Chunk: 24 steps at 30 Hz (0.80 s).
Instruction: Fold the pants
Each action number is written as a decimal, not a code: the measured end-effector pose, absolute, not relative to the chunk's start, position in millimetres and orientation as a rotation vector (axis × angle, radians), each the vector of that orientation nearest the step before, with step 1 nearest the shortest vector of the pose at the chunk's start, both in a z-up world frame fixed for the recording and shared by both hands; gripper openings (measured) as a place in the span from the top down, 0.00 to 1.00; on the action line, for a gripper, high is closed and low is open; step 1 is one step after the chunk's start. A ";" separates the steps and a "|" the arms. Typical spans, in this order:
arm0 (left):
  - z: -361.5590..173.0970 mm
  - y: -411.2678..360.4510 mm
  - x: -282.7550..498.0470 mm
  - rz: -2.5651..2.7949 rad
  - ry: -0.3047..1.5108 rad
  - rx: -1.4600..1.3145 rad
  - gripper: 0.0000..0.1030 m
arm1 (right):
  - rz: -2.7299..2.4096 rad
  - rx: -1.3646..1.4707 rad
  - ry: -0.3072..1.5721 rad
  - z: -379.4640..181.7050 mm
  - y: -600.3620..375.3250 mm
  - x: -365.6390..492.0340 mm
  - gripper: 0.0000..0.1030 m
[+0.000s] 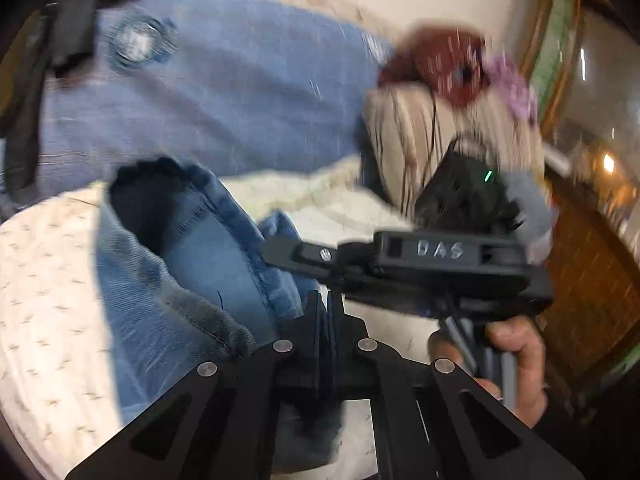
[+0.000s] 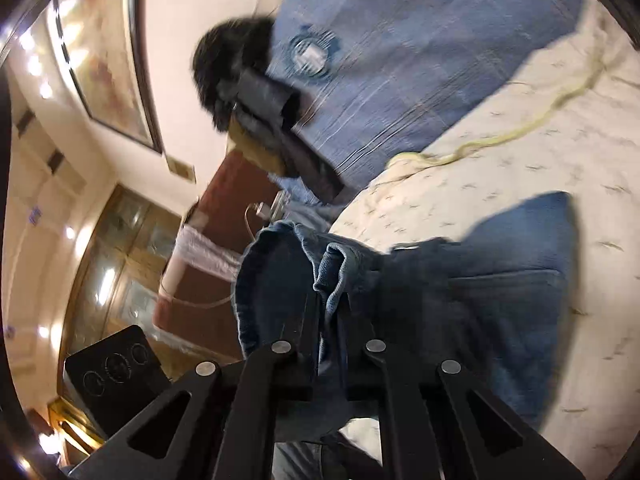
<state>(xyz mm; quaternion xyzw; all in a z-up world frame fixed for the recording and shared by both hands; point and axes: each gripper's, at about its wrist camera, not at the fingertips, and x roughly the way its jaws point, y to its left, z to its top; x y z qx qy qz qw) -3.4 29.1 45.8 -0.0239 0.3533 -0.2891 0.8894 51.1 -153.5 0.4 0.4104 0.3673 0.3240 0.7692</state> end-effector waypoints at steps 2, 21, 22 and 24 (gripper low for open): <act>21.7 18.9 5.4 -0.648 0.840 -0.052 0.98 | 0.685 0.872 0.825 -25.2 -161.9 54.8 0.94; -17.7 105.2 -13.4 -0.467 0.878 -0.071 0.59 | 0.622 0.557 0.883 -19.0 -126.6 86.8 0.55; -22.3 103.5 -12.0 -0.458 0.880 -0.046 0.59 | 0.588 0.540 0.915 -26.6 -122.7 90.5 0.96; -23.2 95.8 -21.4 -0.466 0.868 0.007 0.59 | 0.587 0.595 0.921 -27.6 -131.7 83.6 0.98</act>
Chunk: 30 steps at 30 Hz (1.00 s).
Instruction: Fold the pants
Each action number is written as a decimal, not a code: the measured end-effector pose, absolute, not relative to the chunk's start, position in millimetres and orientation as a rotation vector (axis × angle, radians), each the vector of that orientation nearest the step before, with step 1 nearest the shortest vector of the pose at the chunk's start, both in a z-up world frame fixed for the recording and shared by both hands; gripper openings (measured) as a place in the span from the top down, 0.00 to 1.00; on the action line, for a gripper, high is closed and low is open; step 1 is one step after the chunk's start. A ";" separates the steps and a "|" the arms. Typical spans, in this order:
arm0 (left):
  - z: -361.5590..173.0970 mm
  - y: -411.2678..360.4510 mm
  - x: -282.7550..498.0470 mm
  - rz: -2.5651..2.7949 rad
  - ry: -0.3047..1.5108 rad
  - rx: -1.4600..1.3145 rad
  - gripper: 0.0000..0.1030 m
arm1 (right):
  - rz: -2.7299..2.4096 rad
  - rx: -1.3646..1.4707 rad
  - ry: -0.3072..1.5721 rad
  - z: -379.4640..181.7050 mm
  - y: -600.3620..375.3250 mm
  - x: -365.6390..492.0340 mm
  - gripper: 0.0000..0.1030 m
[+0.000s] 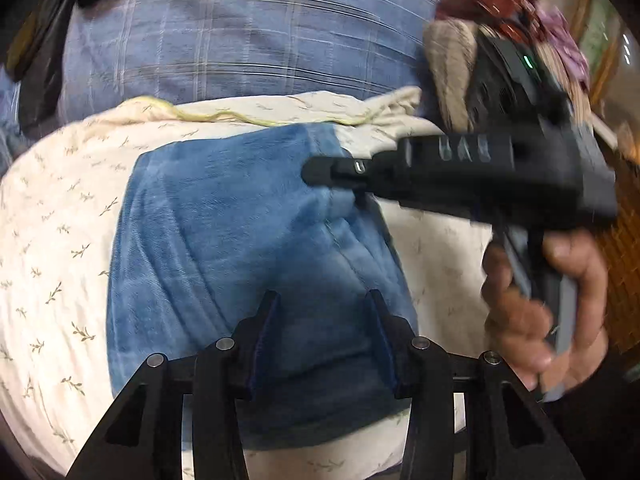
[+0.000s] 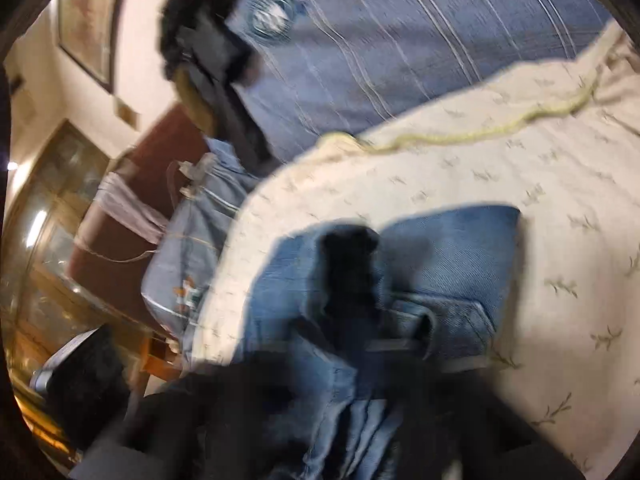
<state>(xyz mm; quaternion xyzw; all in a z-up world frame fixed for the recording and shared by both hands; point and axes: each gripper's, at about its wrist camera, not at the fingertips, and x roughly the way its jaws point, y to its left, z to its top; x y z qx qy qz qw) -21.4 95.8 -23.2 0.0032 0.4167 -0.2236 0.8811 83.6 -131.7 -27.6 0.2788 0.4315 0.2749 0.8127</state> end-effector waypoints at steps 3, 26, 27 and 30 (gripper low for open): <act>-10.8 81.8 -39.4 -0.551 0.813 0.074 0.56 | 0.604 0.628 0.863 -7.4 -149.5 64.1 0.98; -18.5 91.0 -38.9 -0.607 0.775 0.104 0.91 | 0.344 0.324 0.949 -10.5 -121.8 56.4 0.98; -20.3 91.0 -36.8 -0.607 0.777 0.109 0.91 | 0.339 0.319 0.948 -10.1 -121.6 55.4 0.98; -25.5 91.0 -33.7 -0.610 0.784 0.111 0.90 | 0.329 0.313 0.948 -10.1 -122.4 53.6 0.98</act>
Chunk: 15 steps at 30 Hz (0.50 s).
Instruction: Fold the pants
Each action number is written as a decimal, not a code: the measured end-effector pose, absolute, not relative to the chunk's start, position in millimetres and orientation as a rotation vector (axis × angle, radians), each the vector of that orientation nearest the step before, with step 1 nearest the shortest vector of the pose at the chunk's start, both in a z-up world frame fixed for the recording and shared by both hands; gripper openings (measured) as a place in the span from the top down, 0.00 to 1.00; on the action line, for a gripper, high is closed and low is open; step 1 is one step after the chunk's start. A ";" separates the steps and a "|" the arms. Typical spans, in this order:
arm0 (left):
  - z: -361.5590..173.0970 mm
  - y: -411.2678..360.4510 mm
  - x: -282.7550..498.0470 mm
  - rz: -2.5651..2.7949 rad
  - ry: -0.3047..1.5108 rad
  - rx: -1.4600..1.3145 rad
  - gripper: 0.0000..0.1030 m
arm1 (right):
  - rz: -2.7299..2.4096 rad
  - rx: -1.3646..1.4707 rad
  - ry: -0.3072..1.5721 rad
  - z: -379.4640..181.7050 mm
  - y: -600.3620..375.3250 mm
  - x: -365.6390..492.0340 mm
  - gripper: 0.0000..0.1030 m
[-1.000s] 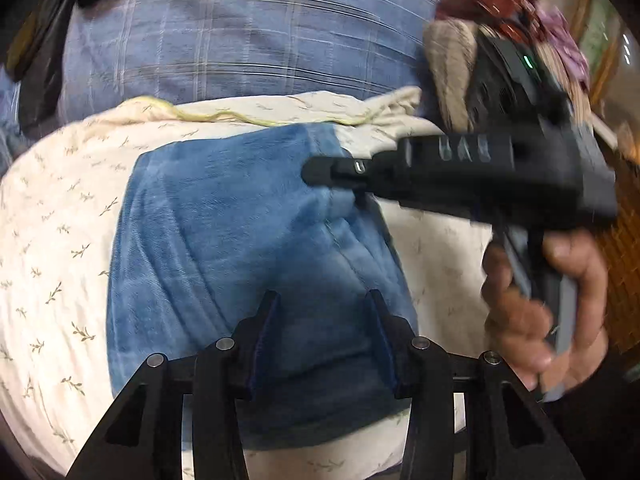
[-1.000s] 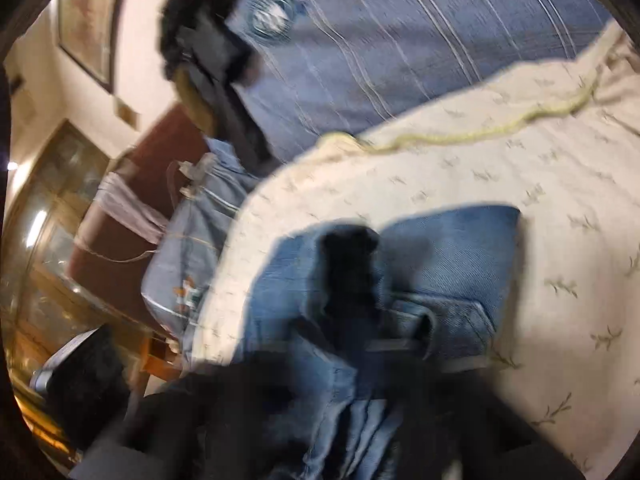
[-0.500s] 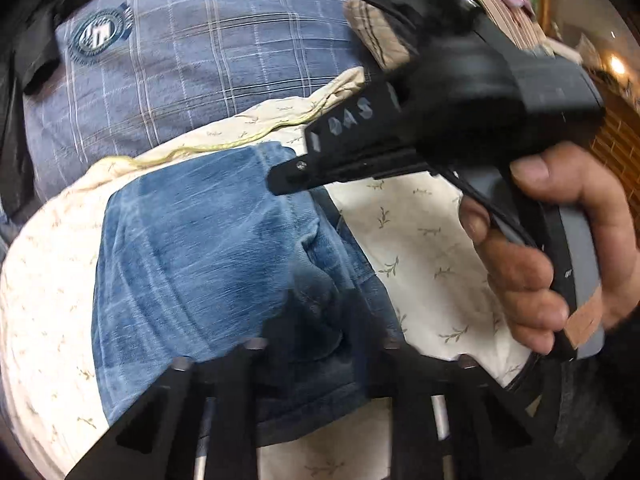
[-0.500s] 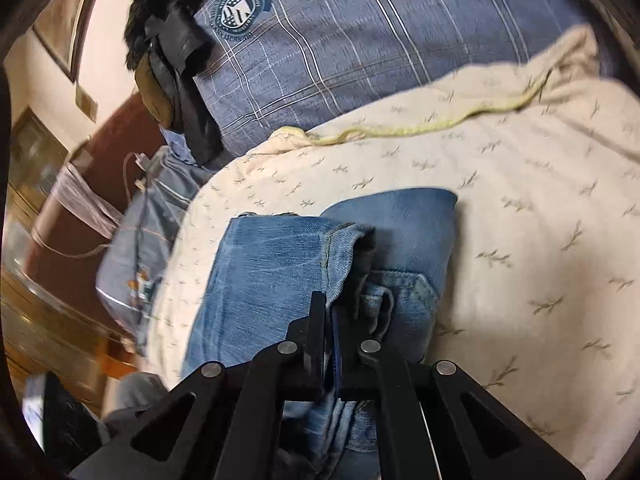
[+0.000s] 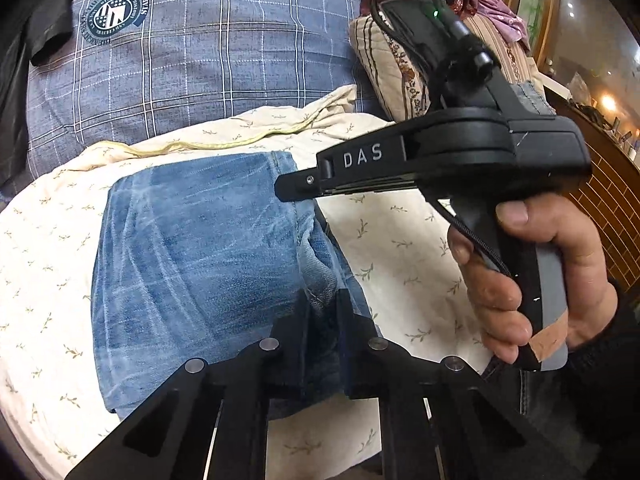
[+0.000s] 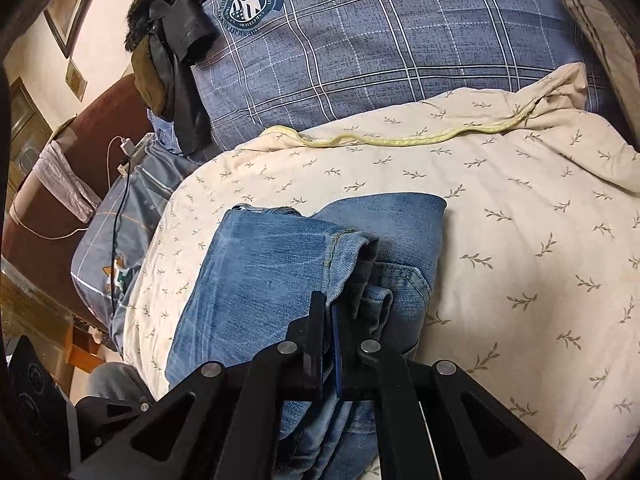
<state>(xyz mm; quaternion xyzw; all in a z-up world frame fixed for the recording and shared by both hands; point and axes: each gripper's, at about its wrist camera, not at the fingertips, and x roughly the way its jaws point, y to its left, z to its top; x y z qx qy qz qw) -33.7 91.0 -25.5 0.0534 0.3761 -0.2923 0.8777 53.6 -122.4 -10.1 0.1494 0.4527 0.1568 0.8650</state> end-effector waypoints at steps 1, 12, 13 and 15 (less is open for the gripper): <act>-26.6 91.7 -33.3 -0.612 0.785 0.106 0.90 | 0.327 0.316 0.949 -10.0 -123.5 53.2 0.98; -31.4 91.6 -28.7 -0.628 0.793 0.117 0.88 | 0.317 0.312 0.941 -6.1 -124.3 49.5 0.98; -32.0 90.8 -28.7 -0.627 0.795 0.117 0.88 | 0.316 0.310 0.941 -5.8 -124.2 48.9 0.98; -33.7 89.8 -28.3 -0.626 0.799 0.120 0.88 | 0.312 0.308 0.943 -6.1 -124.1 48.1 0.98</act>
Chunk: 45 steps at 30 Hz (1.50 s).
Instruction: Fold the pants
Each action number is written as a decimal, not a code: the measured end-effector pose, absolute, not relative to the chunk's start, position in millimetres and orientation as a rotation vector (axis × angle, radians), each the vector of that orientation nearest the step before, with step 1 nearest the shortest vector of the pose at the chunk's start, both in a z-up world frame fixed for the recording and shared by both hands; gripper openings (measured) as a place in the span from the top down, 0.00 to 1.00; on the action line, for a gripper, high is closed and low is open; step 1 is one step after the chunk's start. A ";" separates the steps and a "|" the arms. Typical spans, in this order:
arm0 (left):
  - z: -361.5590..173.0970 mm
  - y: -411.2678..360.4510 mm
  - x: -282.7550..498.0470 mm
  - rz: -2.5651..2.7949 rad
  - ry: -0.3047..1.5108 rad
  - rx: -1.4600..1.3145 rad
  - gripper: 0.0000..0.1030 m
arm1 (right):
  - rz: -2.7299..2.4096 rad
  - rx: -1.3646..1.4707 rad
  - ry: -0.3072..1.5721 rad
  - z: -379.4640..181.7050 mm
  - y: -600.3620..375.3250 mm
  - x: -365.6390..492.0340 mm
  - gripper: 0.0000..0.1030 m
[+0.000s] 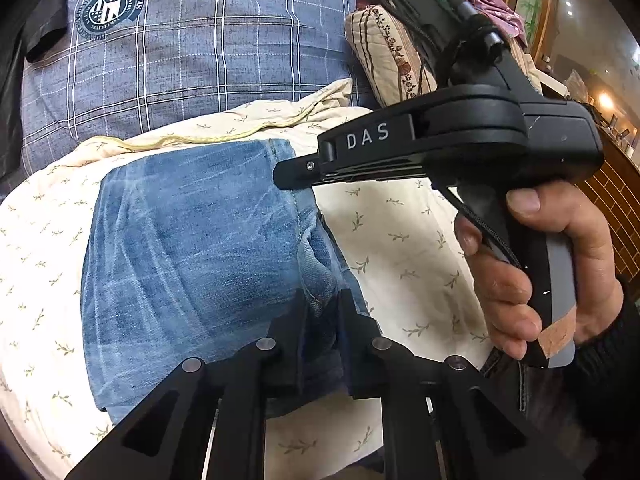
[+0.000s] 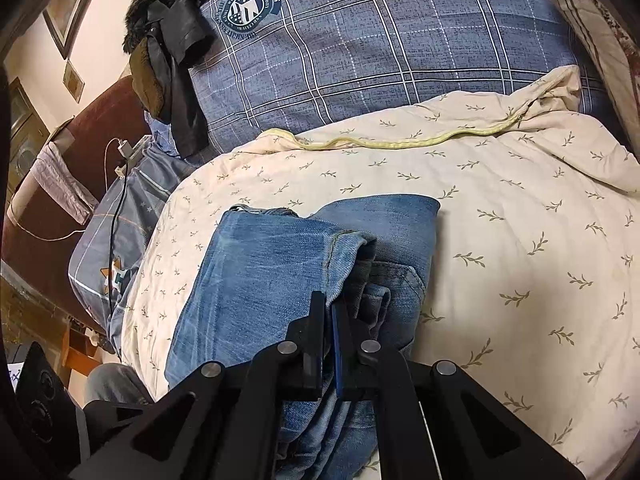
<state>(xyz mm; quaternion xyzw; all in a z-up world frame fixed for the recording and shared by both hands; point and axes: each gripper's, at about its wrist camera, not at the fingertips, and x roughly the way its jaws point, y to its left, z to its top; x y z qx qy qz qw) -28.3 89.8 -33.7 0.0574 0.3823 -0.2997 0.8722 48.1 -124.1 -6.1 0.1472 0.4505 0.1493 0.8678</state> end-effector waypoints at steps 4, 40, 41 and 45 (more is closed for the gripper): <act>-34.1 88.0 -28.4 -0.628 0.798 0.127 0.87 | 0.304 0.301 0.945 -6.3 -123.7 46.8 0.98; -50.5 239.2 137.3 -0.561 0.984 -0.565 0.27 | 0.401 0.617 1.055 -52.1 -157.5 52.8 0.20; -54.3 239.4 138.8 -0.554 0.989 -0.560 0.27 | 0.403 0.617 1.061 -54.0 -156.9 53.7 0.20; -61.0 235.9 145.2 -0.550 1.000 -0.527 0.26 | 0.393 0.596 1.105 -64.6 -150.9 59.0 0.20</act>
